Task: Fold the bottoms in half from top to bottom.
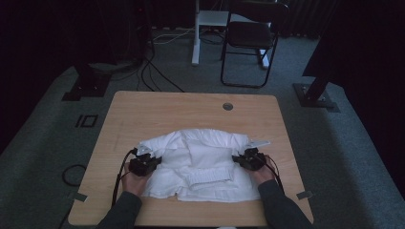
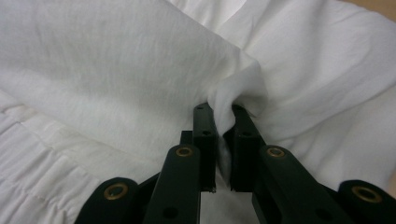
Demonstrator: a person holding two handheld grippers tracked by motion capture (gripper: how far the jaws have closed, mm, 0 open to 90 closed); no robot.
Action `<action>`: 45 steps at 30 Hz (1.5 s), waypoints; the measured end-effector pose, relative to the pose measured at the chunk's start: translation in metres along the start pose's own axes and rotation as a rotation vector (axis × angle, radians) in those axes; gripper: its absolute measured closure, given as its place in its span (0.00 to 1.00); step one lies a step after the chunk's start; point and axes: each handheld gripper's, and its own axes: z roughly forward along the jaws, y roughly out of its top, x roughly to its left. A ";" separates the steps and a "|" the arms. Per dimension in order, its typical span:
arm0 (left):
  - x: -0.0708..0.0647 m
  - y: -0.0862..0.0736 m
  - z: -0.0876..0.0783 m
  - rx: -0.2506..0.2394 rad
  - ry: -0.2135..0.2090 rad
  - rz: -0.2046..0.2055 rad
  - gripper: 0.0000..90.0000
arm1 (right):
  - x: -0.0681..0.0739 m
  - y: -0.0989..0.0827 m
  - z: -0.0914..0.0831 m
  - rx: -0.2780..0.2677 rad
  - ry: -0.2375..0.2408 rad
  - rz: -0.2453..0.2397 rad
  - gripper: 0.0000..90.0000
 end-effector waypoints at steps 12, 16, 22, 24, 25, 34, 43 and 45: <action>0.026 0.036 0.032 -0.001 0.099 -0.040 0.93 | -0.020 0.042 0.036 0.006 -0.055 0.017 0.93; 0.029 0.042 0.038 -0.003 0.122 -0.066 0.93 | -0.022 0.045 0.040 -0.006 -0.068 0.031 0.93; 0.037 0.065 0.016 -0.105 0.070 -0.111 0.94 | -0.026 0.058 0.028 -0.041 -0.058 0.053 0.94; 0.040 0.080 0.000 -0.179 0.040 -0.133 0.94 | -0.027 0.067 0.016 -0.089 -0.062 0.050 0.94; 0.041 0.086 -0.007 -0.204 0.027 -0.142 0.94 | -0.027 0.073 0.006 -0.122 -0.070 0.046 0.94; 0.038 0.117 -0.064 -0.397 -0.079 -0.141 0.95 | -0.024 0.106 -0.059 -0.393 -0.141 0.002 0.94; 0.029 0.060 -0.066 -0.326 -0.111 -0.132 0.93 | 0.001 0.061 -0.067 -0.316 -0.056 -0.065 0.93; 0.026 0.042 -0.059 -0.279 -0.108 -0.137 0.85 | 0.006 0.042 -0.060 -0.274 -0.036 -0.055 0.90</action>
